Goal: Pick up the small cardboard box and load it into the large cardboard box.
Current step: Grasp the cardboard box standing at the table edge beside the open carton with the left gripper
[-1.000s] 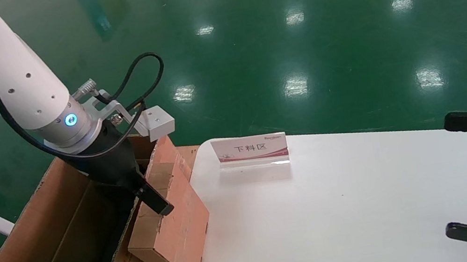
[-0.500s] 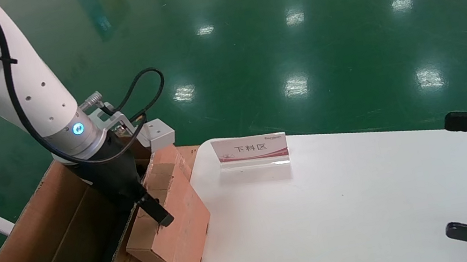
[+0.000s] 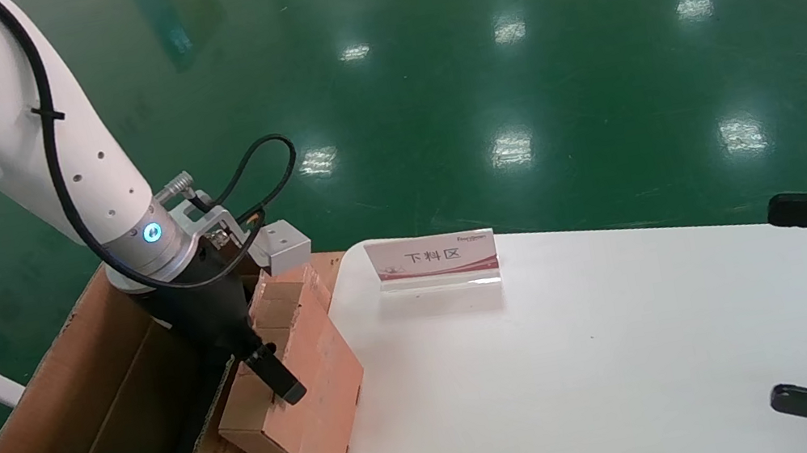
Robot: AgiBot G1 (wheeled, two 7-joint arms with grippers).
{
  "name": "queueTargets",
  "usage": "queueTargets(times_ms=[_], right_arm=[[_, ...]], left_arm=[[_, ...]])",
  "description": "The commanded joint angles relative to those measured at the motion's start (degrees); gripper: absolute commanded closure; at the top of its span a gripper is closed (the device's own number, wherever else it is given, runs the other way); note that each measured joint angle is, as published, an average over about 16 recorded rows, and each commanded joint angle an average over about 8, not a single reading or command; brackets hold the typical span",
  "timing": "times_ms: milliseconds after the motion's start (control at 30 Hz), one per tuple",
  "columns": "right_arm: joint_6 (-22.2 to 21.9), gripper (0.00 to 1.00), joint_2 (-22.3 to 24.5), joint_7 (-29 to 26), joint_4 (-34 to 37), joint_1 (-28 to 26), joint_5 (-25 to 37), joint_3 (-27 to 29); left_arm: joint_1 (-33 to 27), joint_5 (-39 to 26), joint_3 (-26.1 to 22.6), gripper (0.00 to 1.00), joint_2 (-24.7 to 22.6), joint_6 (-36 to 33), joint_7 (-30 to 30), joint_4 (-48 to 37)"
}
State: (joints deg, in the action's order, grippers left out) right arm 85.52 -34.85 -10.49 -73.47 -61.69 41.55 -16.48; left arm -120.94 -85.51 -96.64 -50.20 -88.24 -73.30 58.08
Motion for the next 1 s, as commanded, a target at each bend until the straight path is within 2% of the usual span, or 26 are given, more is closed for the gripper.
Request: queueTargets(times_ms=[33,433,467,567,633,700,733,833,900,1000], right_arm=[[0.0,0.00,0.0,0.0,0.0,0.0,0.0,0.0],[0.0,0.00,0.0,0.0,0.0,0.0,0.0,0.0],[0.0,0.00,0.0,0.0,0.0,0.0,0.0,0.0],[0.0,0.01,0.0,0.0,0.0,0.0,0.0,0.0],[0.0,0.15,0.0,0.0,0.0,0.0,0.0,0.0],[0.0,0.39,0.0,0.0,0.0,0.0,0.0,0.0],[0.0,0.51,0.0,0.0,0.0,0.0,0.0,0.0],[0.0,0.88,0.0,0.0,0.0,0.0,0.0,0.0],[0.0,0.99,0.0,0.0,0.0,0.0,0.0,0.0],[0.0,1.00,0.0,0.0,0.0,0.0,0.0,0.0]], left_arm=[[0.3,0.4,0.0,0.00,-0.1,0.2,0.4,-0.5],[0.5,1.3,0.3,0.00,0.2,0.5,0.7,-1.0],[0.5,1.2,0.3,0.08,0.2,0.5,0.7,-1.0],[0.5,1.1,0.3,0.46,0.1,0.4,0.7,-0.9],[0.4,1.0,0.3,0.71,0.1,0.4,0.6,-0.8],[0.4,0.9,0.2,0.96,0.1,0.4,0.6,-0.8],[0.4,0.9,0.2,1.00,0.1,0.4,0.6,-0.8],[0.4,0.8,0.2,1.00,0.0,0.3,0.5,-0.7],[0.4,0.7,0.2,1.00,0.0,0.3,0.5,-0.7],[0.3,0.6,0.2,1.00,0.0,0.3,0.5,-0.6]])
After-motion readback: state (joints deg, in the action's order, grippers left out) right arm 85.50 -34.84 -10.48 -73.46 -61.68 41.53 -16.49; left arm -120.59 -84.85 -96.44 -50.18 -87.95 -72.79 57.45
